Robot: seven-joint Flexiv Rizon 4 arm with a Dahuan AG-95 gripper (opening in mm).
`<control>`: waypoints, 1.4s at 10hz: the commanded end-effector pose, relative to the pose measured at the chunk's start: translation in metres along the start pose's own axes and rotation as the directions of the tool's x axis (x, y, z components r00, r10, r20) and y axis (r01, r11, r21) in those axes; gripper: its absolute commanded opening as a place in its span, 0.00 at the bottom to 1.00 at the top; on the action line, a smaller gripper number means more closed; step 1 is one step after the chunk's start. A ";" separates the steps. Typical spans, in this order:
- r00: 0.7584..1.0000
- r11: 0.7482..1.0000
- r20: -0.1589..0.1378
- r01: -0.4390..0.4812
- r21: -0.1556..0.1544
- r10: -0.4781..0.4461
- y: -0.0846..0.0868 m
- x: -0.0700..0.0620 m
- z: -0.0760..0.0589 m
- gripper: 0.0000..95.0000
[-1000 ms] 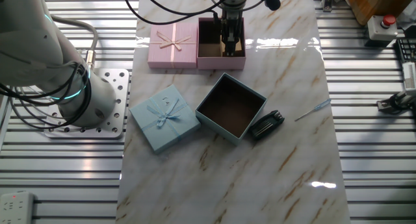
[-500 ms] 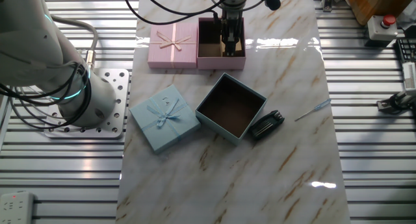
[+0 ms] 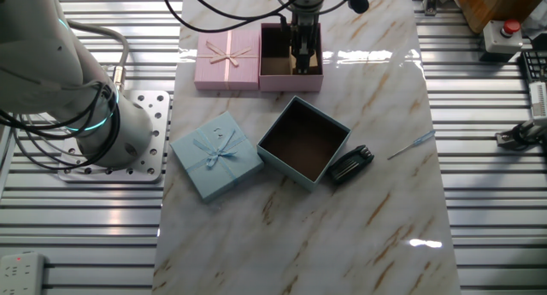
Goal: Move an object from one box to another
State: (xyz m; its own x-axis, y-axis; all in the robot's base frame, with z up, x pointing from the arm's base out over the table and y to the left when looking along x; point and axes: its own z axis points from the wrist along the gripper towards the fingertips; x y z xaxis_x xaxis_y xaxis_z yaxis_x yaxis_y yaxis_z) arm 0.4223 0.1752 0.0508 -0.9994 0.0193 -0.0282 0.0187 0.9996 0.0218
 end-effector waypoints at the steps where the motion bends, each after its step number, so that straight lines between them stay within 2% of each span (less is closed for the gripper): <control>1: 1.000 1.000 0.000 0.000 0.001 0.000 0.000 0.000 -0.001 0.60; 14: 1.000 1.000 0.002 -0.025 0.015 0.025 0.001 -0.001 -0.002 0.60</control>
State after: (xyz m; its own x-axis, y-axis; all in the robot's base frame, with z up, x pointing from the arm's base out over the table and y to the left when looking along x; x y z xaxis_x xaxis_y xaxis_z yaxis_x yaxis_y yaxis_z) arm 0.4239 0.1760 0.0534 -0.9986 0.0443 -0.0291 0.0441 0.9990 0.0077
